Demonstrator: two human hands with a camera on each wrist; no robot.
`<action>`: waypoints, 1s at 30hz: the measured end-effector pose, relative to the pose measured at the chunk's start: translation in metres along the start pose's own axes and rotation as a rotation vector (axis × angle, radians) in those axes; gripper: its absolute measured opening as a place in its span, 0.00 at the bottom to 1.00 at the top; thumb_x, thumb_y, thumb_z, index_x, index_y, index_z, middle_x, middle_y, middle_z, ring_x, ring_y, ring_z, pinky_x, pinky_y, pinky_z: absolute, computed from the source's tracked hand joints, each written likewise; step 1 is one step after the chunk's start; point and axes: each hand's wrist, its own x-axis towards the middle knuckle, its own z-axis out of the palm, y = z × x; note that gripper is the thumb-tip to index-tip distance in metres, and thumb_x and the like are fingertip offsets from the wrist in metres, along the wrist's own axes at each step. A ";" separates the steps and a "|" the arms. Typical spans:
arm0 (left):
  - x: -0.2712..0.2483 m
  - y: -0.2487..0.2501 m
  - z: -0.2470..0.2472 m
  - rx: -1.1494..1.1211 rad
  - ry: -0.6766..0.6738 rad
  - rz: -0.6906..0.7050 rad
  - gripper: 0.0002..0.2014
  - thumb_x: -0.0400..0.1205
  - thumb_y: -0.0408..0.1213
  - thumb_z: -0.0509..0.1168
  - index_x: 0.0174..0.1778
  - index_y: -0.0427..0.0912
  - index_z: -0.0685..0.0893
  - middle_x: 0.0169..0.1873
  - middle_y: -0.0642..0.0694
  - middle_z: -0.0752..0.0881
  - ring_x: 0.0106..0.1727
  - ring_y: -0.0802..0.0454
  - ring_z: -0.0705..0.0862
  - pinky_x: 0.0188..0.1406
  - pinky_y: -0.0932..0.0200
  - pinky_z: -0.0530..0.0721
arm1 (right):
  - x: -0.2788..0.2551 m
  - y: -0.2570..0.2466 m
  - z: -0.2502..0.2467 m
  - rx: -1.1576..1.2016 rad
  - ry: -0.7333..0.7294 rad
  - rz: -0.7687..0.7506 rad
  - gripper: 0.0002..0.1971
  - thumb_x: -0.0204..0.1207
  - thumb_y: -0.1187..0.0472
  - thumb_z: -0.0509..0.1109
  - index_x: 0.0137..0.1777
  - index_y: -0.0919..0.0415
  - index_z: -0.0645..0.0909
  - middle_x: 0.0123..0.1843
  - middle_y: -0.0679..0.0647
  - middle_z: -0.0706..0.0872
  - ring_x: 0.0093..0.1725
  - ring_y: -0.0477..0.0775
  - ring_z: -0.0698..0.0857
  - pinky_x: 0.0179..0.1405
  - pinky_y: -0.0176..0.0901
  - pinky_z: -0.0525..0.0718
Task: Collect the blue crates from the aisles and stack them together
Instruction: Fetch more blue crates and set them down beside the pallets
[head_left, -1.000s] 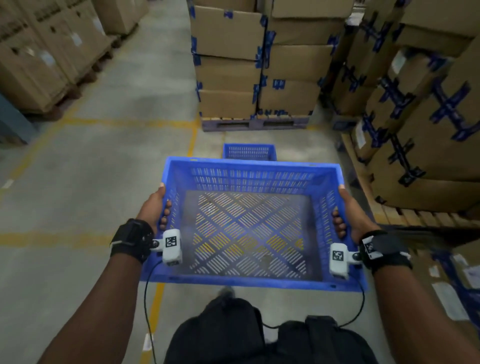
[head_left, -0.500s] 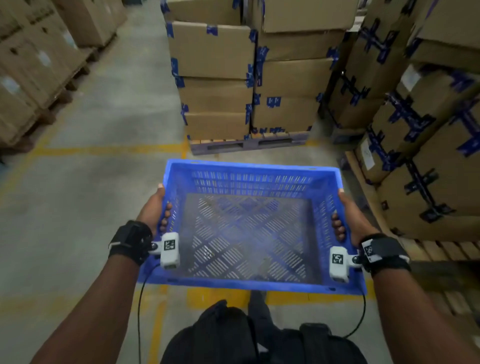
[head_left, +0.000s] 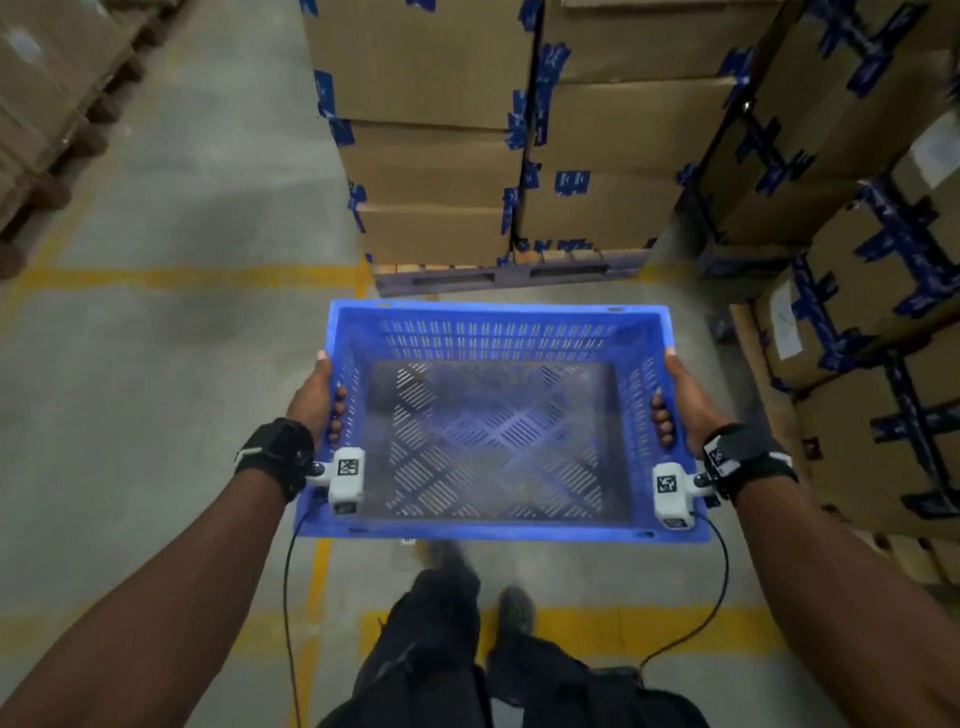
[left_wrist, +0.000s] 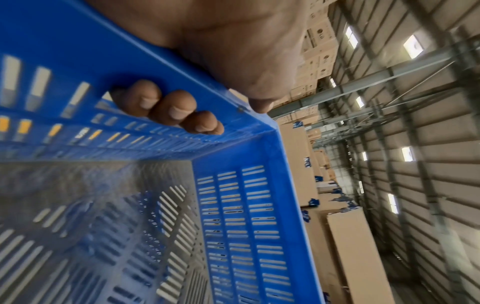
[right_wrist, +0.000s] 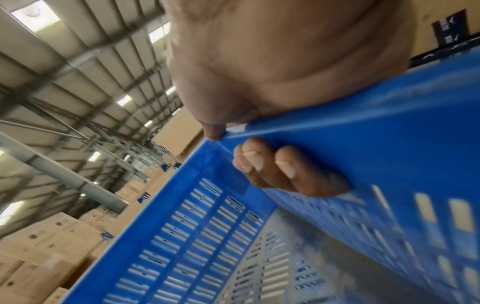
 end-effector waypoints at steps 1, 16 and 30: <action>0.021 0.005 0.005 0.010 0.004 0.001 0.35 0.79 0.77 0.48 0.33 0.45 0.73 0.24 0.46 0.68 0.20 0.50 0.61 0.22 0.61 0.61 | 0.017 -0.008 0.006 -0.003 0.005 -0.001 0.38 0.70 0.17 0.53 0.31 0.55 0.67 0.23 0.52 0.65 0.20 0.52 0.60 0.20 0.40 0.60; 0.323 0.008 0.109 0.097 0.112 -0.102 0.34 0.83 0.73 0.50 0.30 0.45 0.76 0.20 0.46 0.72 0.18 0.49 0.65 0.18 0.63 0.64 | 0.321 -0.033 0.090 0.034 0.083 0.145 0.39 0.66 0.14 0.54 0.29 0.55 0.67 0.22 0.52 0.63 0.18 0.53 0.59 0.18 0.39 0.61; 0.538 -0.102 0.198 0.100 0.124 -0.218 0.36 0.76 0.79 0.52 0.30 0.45 0.76 0.18 0.50 0.72 0.19 0.49 0.65 0.20 0.60 0.65 | 0.572 0.047 0.121 0.065 -0.006 0.253 0.39 0.68 0.16 0.55 0.29 0.56 0.68 0.22 0.53 0.65 0.19 0.54 0.61 0.18 0.39 0.62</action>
